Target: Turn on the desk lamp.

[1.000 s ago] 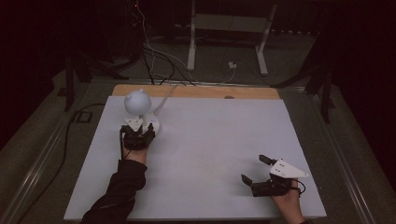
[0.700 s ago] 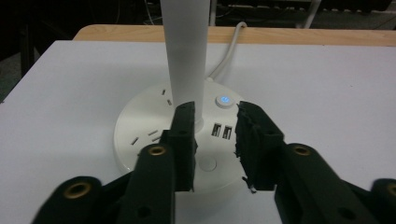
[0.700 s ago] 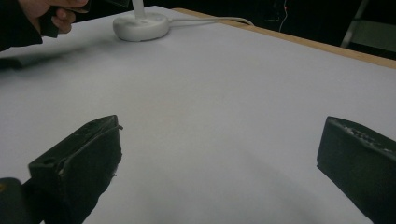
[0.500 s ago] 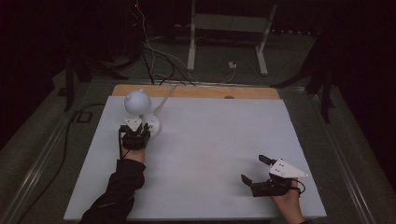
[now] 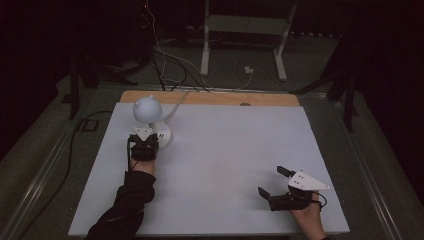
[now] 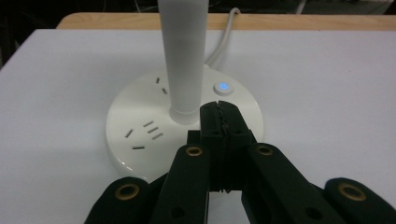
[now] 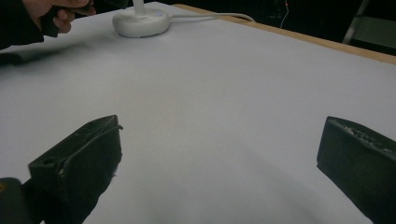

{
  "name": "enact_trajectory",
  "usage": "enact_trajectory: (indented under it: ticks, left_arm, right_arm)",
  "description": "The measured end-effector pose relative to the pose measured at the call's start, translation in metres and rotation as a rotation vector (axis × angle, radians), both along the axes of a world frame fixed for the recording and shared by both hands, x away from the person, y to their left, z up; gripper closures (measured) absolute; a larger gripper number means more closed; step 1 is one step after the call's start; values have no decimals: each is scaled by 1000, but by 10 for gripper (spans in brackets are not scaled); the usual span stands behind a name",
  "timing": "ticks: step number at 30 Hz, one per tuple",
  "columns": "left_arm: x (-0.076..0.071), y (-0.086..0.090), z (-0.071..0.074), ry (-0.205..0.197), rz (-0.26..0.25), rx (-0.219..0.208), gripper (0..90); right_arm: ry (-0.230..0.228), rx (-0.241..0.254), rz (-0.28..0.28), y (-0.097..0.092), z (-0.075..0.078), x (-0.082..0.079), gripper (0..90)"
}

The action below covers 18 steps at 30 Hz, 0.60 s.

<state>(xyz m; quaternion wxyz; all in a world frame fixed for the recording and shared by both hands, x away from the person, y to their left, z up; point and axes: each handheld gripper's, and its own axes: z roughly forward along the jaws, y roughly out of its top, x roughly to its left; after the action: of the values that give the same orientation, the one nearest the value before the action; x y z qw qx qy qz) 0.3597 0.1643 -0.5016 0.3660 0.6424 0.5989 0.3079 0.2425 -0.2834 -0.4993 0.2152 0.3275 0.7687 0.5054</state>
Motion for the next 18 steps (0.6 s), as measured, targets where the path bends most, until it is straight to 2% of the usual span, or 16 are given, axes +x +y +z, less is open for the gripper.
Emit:
enact_trajectory:
  ticks: [5,7,18]
  left_arm:
    - [1,-1,-2,9,-2,15,900]
    - [1,0,-3,14,-2,7,900]
    - [2,-1,-7,34,-7,21,900]
  right_arm:
    - [1,-2,0,0,0,0,0]
    - [0,-1,1,0,0,0,0]
    - [1,-1,1,0,0,0,0]
